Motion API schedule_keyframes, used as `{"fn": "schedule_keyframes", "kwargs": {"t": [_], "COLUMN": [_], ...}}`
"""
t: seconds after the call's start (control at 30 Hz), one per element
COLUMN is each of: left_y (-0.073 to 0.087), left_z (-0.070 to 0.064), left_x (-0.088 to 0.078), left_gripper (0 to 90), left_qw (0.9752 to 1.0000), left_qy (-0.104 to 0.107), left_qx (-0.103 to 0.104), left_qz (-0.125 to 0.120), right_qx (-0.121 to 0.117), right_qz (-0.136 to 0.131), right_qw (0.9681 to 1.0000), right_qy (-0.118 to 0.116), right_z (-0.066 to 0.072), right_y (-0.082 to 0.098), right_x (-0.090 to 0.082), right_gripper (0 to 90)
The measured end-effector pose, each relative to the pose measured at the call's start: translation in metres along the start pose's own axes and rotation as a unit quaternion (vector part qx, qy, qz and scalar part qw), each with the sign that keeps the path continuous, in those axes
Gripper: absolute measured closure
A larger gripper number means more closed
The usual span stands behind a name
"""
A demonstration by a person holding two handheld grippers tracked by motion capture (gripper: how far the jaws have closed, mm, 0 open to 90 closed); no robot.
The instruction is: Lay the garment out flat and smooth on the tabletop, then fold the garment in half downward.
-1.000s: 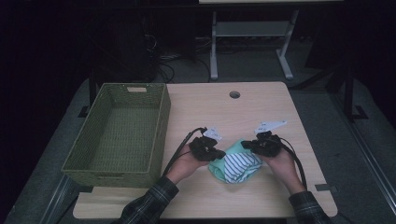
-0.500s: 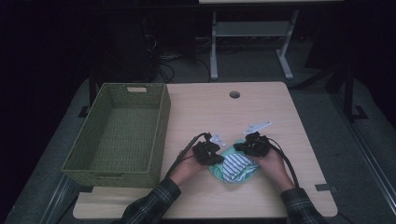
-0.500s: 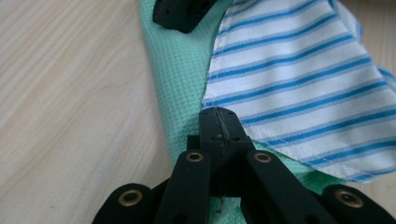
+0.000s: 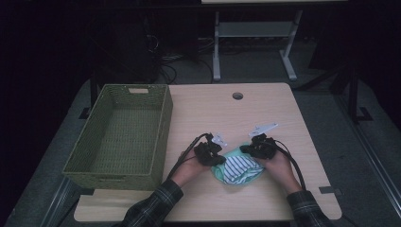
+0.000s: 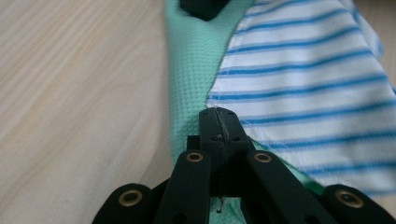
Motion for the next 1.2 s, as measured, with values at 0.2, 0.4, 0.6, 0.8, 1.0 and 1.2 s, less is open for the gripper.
{"fn": "schedule_keyframes", "kwargs": {"t": [0.2,0.4,0.6,0.8,1.0,1.2], "left_y": [-0.007,-0.016,-0.024,-0.029,-0.029,-0.022], "left_z": [0.009,0.016,0.020,0.023,0.021,0.018], "left_x": [0.004,0.010,0.015,0.016,-0.002,-0.023], "left_gripper": [89.4,89.4,89.5,89.4,81.7,63.0], "left_qw": [0.9999,0.9998,0.9996,0.9995,0.9994,0.9990], "left_qy": [-0.010,-0.021,-0.028,-0.030,-0.018,-0.013], "left_qx": [0.001,-0.004,0.003,0.002,-0.008,-0.015], "left_qz": [0.001,-0.005,-0.006,-0.013,-0.030,-0.039], "right_qx": [0.002,0.001,-0.001,-0.001,0.000,0.015], "right_qz": [0.004,0.009,0.012,0.008,-0.013,-0.024], "right_qw": [1.0000,0.9999,0.9999,1.0000,0.9999,0.9992], "right_qy": [0.004,0.004,0.003,-0.001,0.010,0.030], "right_z": [0.000,0.003,0.009,0.012,0.007,-0.009], "right_y": [0.008,0.015,0.020,0.021,0.016,0.020], "right_x": [-0.008,-0.016,-0.021,-0.022,-0.031,-0.037], "right_gripper": [89.8,89.8,89.8,89.8,89.8,89.8]}}
Point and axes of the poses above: each handheld gripper's, and its own axes: x roughly forward along the jaws, y roughly out of its underside, z roughly to its left, the point moved 5 cm from there along x, roughly forward along the jaws, and after that the axes turned 7 degrees about -x, right-handed, at the moved point
